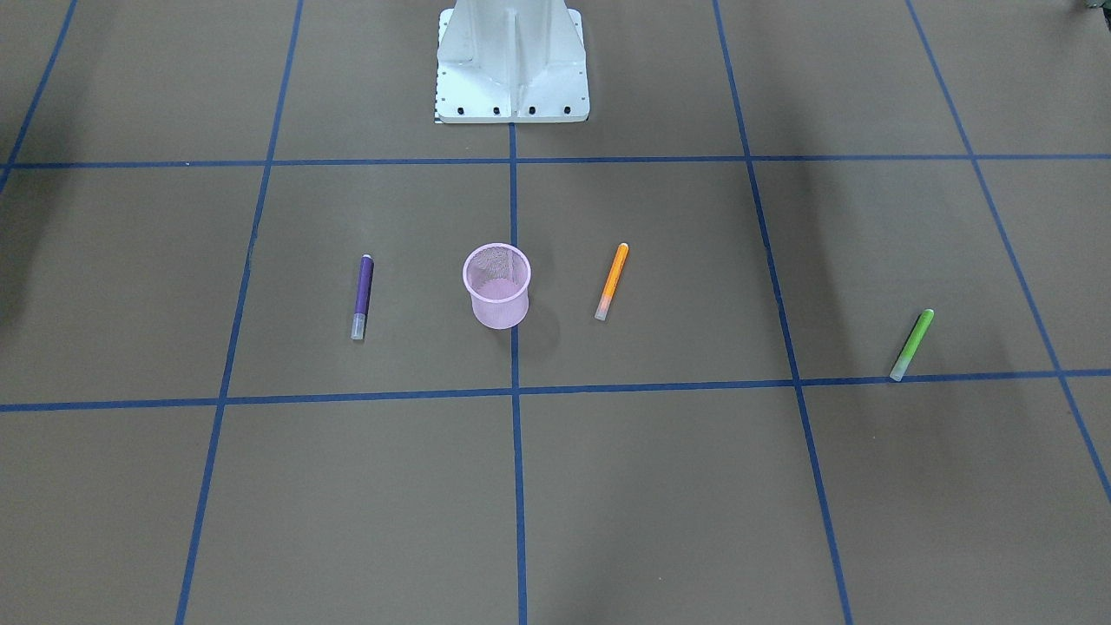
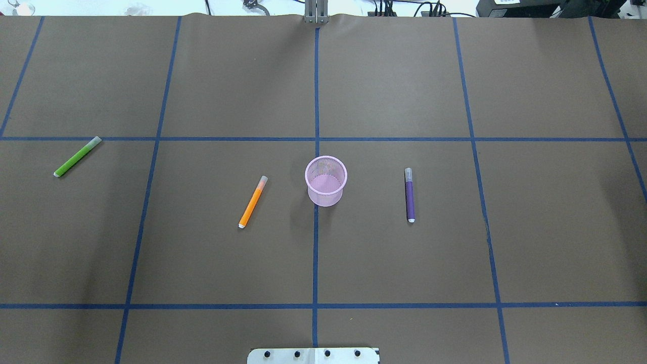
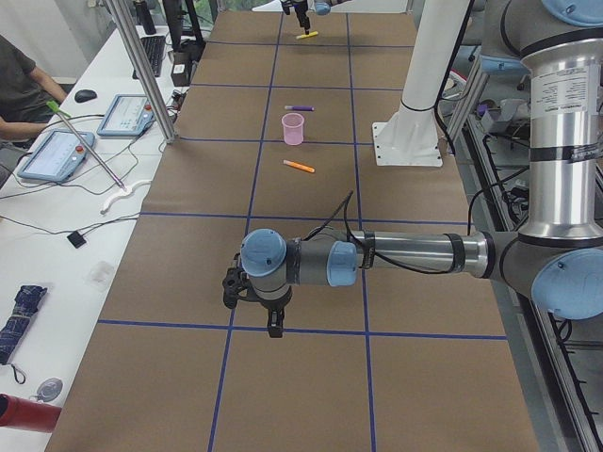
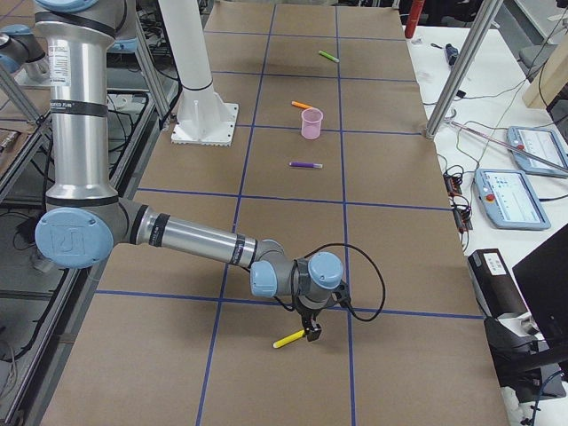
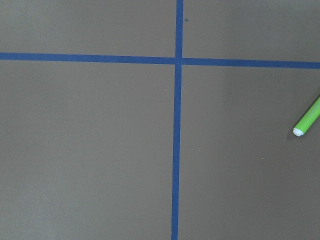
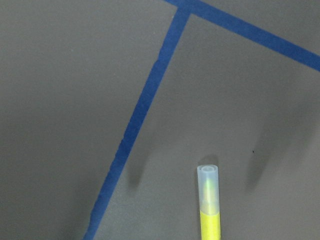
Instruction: Collect pens into pen holder
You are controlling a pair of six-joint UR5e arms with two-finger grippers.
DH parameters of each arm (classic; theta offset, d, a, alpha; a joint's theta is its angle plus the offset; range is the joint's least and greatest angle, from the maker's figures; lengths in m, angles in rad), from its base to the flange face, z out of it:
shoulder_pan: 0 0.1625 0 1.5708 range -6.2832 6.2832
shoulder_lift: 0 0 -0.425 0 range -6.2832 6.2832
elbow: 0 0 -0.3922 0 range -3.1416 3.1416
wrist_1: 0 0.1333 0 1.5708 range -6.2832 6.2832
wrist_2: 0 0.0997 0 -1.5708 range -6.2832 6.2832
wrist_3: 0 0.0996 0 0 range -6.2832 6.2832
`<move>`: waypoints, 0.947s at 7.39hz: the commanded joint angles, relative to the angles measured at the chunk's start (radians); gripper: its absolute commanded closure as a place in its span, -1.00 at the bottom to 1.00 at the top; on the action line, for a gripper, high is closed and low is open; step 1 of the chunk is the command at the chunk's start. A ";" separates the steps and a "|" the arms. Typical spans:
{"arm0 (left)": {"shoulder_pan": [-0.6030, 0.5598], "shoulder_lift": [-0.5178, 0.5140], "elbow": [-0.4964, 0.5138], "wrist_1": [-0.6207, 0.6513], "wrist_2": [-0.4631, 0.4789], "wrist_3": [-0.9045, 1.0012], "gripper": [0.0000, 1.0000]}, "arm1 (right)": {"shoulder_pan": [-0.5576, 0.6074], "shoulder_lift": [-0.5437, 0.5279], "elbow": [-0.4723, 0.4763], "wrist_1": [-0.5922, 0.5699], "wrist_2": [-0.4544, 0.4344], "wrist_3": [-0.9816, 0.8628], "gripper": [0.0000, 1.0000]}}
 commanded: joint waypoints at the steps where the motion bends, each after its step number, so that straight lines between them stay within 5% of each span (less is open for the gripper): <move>1: 0.000 0.000 -0.004 0.000 0.000 0.000 -1.00 | -0.005 0.035 -0.022 -0.016 -0.056 0.008 -0.53; 7: 0.000 0.000 -0.008 -0.002 0.000 0.000 -1.00 | -0.025 0.087 -0.117 -0.102 -0.019 -0.013 -0.43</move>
